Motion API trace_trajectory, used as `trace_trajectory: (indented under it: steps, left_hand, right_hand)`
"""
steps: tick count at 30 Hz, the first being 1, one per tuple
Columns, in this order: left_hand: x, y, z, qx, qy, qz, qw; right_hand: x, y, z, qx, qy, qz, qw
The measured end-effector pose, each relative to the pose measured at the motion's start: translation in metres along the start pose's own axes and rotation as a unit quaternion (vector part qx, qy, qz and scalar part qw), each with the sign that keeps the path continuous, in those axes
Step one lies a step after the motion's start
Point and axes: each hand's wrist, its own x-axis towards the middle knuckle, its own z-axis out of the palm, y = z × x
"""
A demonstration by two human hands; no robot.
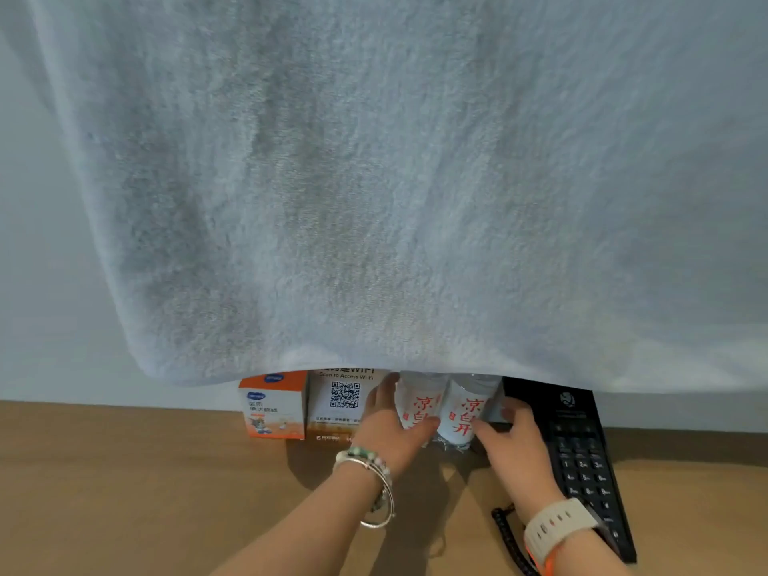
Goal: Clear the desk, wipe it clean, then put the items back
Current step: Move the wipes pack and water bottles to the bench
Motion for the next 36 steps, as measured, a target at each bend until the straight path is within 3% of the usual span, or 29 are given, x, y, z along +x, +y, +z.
trace_trajectory:
  steps: [4, 8, 13, 17, 22, 27, 36]
  left_hand:
    - [0.018, 0.006, 0.009, -0.118, 0.007, -0.053, 0.992]
    - [0.042, 0.003, 0.018, -0.078, 0.027, -0.054, 0.995]
    - [0.045, 0.000, 0.018, -0.013, 0.037, -0.046, 0.998]
    - [0.046, 0.003, 0.009, 0.050, 0.023, -0.017, 0.998]
    - [0.031, 0.005, 0.004, -0.053, 0.003, 0.031, 0.998]
    - [0.010, -0.007, 0.004, -0.019, 0.002, 0.062, 0.998]
    - [-0.056, -0.016, -0.024, 0.001, 0.039, 0.085, 0.996]
  right_hand:
    - [0.017, -0.004, -0.004, 0.066, -0.058, 0.003, 0.996]
    - [0.033, -0.011, -0.008, 0.063, -0.098, 0.076, 0.990]
    - [0.042, -0.012, -0.008, 0.093, -0.110, 0.082, 0.986]
    - [0.043, -0.007, -0.002, 0.098, -0.116, 0.066, 0.986]
    - [0.035, -0.003, -0.002, 0.140, -0.136, 0.021, 0.981]
    - [0.015, 0.000, -0.006, 0.146, -0.126, -0.065, 0.979]
    - [-0.045, 0.007, -0.007, 0.150, -0.176, -0.078, 0.970]
